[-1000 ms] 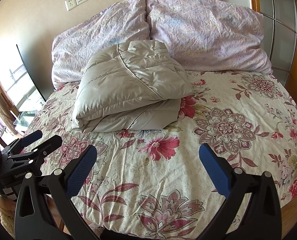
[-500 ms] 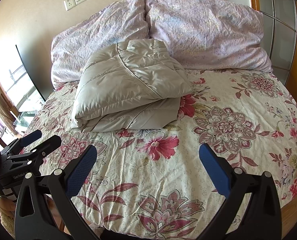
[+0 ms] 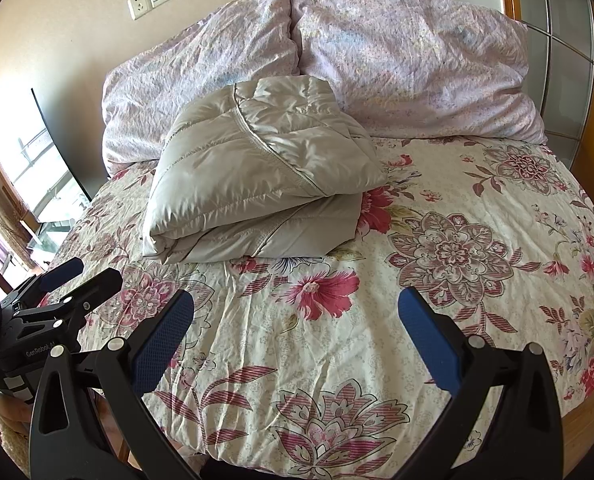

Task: Fold large clothes

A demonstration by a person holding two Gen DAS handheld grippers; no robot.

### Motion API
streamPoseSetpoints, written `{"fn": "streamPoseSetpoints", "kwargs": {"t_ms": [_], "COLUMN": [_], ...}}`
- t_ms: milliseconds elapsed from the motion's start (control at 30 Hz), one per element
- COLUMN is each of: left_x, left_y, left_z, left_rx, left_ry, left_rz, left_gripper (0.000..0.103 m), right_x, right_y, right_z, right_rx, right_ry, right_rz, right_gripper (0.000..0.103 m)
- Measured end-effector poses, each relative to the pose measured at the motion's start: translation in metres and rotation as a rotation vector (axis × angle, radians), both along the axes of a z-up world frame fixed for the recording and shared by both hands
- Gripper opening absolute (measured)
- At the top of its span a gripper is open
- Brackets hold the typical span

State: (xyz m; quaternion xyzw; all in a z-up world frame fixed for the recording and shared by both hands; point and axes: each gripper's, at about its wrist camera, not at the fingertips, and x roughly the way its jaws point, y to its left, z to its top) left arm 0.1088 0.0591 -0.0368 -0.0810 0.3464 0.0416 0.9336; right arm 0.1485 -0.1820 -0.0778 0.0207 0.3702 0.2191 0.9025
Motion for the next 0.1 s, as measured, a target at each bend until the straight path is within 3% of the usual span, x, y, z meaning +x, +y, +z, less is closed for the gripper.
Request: {"fn": "streamPoseSetpoints", "kwargs": {"t_ms": [100], "left_x": [0.0006], "left_y": [0.0000], "left_z": [-0.0002], "left_rx": [0.002], "left_ry": [0.000], "left_rz": [0.001], "left_gripper": [0.101], "right_x": [-0.0005], "right_y": [0.0004], "right_z": [-0.0003], "right_rx": [0.000], "right_ry": [0.000], "right_rz": [0.001], "right_gripper": [0.102]}}
